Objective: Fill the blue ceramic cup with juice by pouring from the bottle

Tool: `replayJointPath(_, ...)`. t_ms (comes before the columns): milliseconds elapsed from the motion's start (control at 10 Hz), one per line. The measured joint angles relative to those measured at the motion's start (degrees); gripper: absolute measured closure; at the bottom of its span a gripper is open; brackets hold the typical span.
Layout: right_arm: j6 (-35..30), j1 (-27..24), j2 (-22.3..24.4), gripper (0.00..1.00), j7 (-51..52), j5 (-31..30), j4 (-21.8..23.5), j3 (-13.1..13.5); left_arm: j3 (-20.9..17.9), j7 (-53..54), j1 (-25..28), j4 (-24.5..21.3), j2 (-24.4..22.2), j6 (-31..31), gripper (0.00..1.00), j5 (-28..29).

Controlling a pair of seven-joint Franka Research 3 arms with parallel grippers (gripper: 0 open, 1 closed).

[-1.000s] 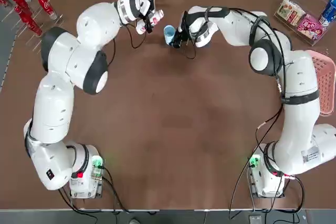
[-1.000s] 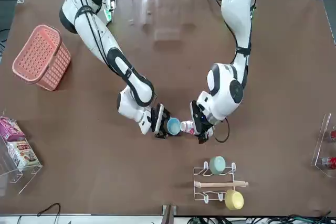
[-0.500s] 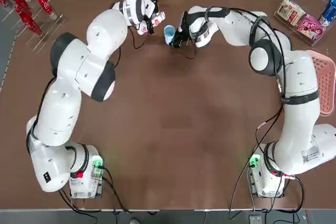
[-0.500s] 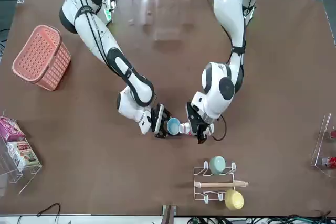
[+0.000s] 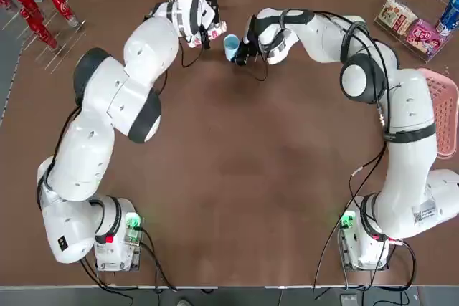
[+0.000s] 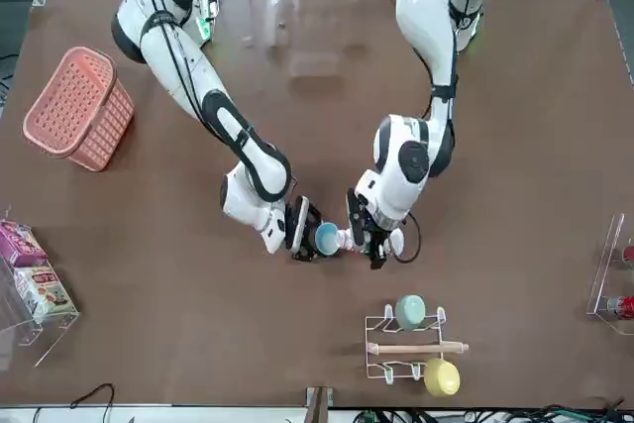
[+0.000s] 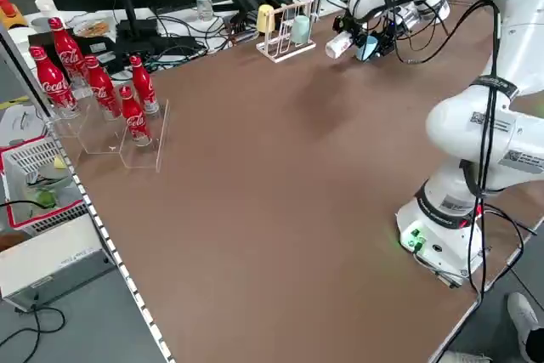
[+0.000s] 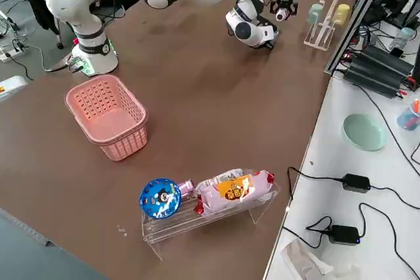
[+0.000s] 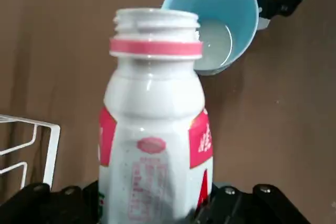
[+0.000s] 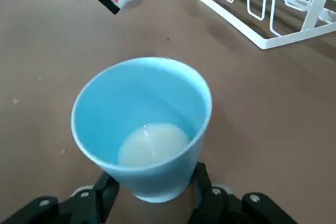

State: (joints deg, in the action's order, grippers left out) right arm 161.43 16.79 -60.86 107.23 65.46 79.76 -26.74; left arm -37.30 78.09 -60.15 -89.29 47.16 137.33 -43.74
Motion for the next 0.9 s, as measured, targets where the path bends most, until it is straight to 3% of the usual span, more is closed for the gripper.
replayJointPath(900, 0.0, 0.0, 0.0, 0.37, 0.0, 0.1, 0.0, 0.0, -2.2, -4.6, -2.2, 2.2, 1.6, -1.5, 0.55, 5.4)
